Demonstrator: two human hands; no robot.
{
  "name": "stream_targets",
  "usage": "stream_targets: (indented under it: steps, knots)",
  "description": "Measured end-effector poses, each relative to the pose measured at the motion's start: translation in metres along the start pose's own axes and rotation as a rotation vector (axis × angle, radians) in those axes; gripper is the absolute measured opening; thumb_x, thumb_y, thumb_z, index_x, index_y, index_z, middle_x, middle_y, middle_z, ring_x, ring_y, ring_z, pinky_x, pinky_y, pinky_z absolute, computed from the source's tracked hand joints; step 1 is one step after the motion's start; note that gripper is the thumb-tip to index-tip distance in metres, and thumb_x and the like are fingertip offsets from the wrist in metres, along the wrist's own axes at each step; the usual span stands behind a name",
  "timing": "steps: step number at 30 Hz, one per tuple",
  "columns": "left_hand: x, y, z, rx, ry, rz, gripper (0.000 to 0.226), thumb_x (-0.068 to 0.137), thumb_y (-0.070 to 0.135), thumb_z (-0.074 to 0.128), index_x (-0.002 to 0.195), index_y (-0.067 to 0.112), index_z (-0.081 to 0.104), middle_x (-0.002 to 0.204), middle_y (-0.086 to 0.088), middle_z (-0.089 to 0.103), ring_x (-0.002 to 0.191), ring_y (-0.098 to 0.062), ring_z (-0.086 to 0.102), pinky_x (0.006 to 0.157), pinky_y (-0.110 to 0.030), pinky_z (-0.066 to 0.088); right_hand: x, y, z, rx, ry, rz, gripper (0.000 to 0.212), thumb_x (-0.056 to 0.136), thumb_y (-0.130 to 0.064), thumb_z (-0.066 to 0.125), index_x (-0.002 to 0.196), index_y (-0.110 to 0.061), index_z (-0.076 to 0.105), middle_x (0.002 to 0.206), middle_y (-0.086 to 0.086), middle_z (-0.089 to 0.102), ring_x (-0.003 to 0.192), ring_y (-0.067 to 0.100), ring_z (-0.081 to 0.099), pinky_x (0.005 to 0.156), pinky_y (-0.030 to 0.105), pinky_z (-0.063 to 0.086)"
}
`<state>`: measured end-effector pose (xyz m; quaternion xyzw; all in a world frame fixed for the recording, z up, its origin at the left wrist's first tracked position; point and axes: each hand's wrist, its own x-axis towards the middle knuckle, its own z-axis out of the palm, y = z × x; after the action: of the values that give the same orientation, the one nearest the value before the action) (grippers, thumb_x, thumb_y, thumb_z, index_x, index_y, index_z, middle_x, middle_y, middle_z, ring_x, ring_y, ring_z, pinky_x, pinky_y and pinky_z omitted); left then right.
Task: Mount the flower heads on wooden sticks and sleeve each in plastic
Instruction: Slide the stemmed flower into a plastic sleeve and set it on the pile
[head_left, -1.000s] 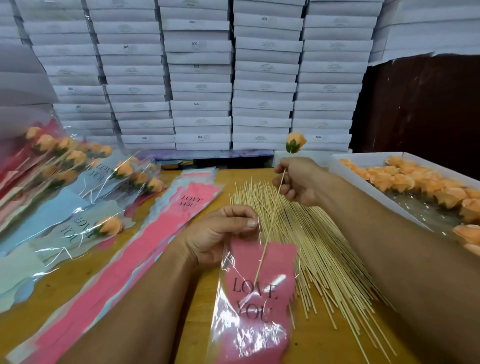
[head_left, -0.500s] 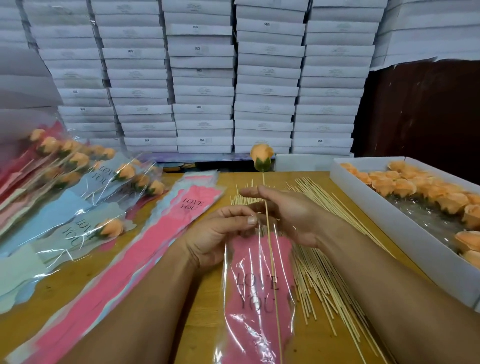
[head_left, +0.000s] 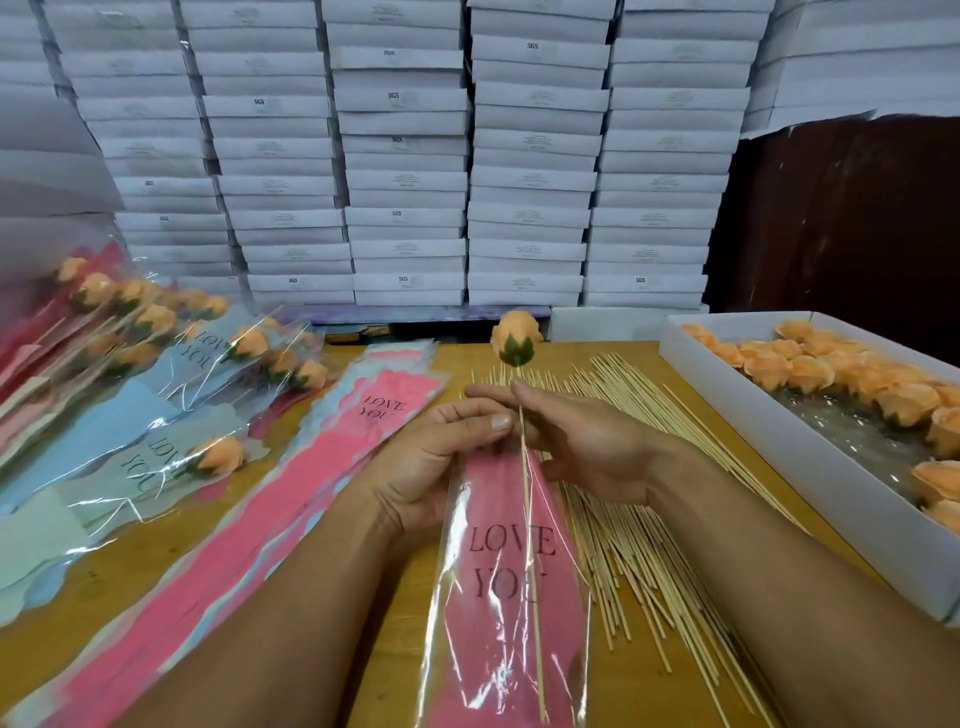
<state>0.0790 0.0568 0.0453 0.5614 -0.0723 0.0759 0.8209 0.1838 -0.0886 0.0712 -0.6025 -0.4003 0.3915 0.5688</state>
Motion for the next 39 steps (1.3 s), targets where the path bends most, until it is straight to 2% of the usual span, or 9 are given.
stream_targets:
  steps: [2,4,7,12,18,22,29,33,39]
  knots:
    - [-0.001,-0.001,0.001,0.019,-0.012,0.000,0.018,0.070,0.016,0.085,0.085,0.009,0.077,0.093,-0.008,0.076,0.084,-0.019,0.072,0.080,-0.033,0.058,0.003,-0.001,0.000,0.090,0.078,0.031,0.048,0.100,-0.058,0.042,0.123,-0.028,0.071,0.091,0.000,0.069,0.082,0.012,0.065,0.070,0.029,0.058]
    - [-0.001,-0.001,0.003,0.025,-0.007,-0.023,0.015,0.070,0.014,0.085,0.081,0.010,0.076,0.092,-0.009,0.075,0.081,-0.019,0.073,0.076,-0.030,0.058,0.006,-0.001,-0.002,0.234,0.188,0.006,0.049,0.100,-0.057,0.046,0.128,-0.020,0.063,0.092,0.000,0.072,0.069,0.012,0.065,0.055,0.027,0.053]
    - [-0.002,0.000,0.004,0.046,-0.034,-0.078,0.017,0.068,0.014,0.086,0.081,0.010,0.076,0.090,-0.012,0.075,0.079,-0.018,0.073,0.075,-0.029,0.059,0.006,-0.003,-0.008,0.393,0.269,-0.079,0.026,0.104,-0.044,0.048,0.114,-0.021,0.058,0.106,0.012,0.071,0.075,0.023,0.067,0.053,0.031,0.053]
    - [-0.003,0.001,0.003,0.147,0.005,-0.166,0.011,0.079,0.006,0.071,0.076,0.014,0.078,0.077,-0.002,0.073,0.065,-0.012,0.069,0.064,-0.025,0.057,0.002,-0.004,-0.019,0.260,0.304,-0.100,0.009,0.104,-0.024,0.052,0.108,-0.019,0.058,0.096,0.012,0.074,0.069,0.018,0.064,0.058,0.030,0.047]
    - [-0.001,-0.003,0.001,0.220,0.067,-0.124,0.008,0.076,0.005,0.071,0.073,0.012,0.075,0.075,-0.004,0.070,0.068,-0.011,0.067,0.069,-0.022,0.057,0.001,0.000,-0.019,-0.044,0.338,-0.084,0.030,0.095,-0.032,0.068,0.121,-0.022,0.058,0.092,0.009,0.078,0.069,0.018,0.068,0.056,0.029,0.046]
    - [0.002,-0.004,0.000,0.218,0.102,-0.119,0.008,0.072,0.009,0.076,0.077,0.009,0.071,0.073,-0.007,0.069,0.065,-0.014,0.065,0.063,-0.024,0.056,-0.001,0.001,-0.015,-0.145,0.357,-0.058,0.022,0.099,-0.038,0.061,0.110,-0.019,0.065,0.081,-0.001,0.076,0.068,0.017,0.070,0.053,0.028,0.044]
    - [0.004,-0.005,-0.003,0.216,0.164,-0.061,0.004,0.076,0.011,0.074,0.074,0.012,0.070,0.068,-0.003,0.065,0.061,-0.011,0.060,0.056,-0.022,0.051,0.002,0.000,-0.014,-0.167,0.399,-0.024,0.022,0.098,-0.033,0.064,0.107,-0.014,0.072,0.080,0.001,0.072,0.062,0.013,0.065,0.047,0.021,0.042]
    - [0.003,-0.005,-0.002,0.198,0.164,-0.038,0.006,0.077,0.010,0.076,0.076,0.011,0.070,0.068,-0.002,0.065,0.061,-0.012,0.058,0.056,-0.022,0.051,0.003,0.001,-0.016,-0.144,0.393,-0.017,0.027,0.093,-0.035,0.071,0.108,-0.013,0.072,0.086,0.003,0.074,0.073,0.019,0.064,0.065,0.034,0.045]
    - [0.003,-0.006,0.000,0.197,0.223,-0.006,0.011,0.084,0.008,0.070,0.074,0.011,0.069,0.068,-0.004,0.067,0.059,-0.013,0.060,0.053,-0.022,0.050,-0.002,-0.002,-0.015,-0.166,0.300,-0.022,0.045,0.083,-0.052,0.071,0.108,-0.014,0.071,0.080,-0.004,0.074,0.067,0.011,0.067,0.050,0.023,0.045]
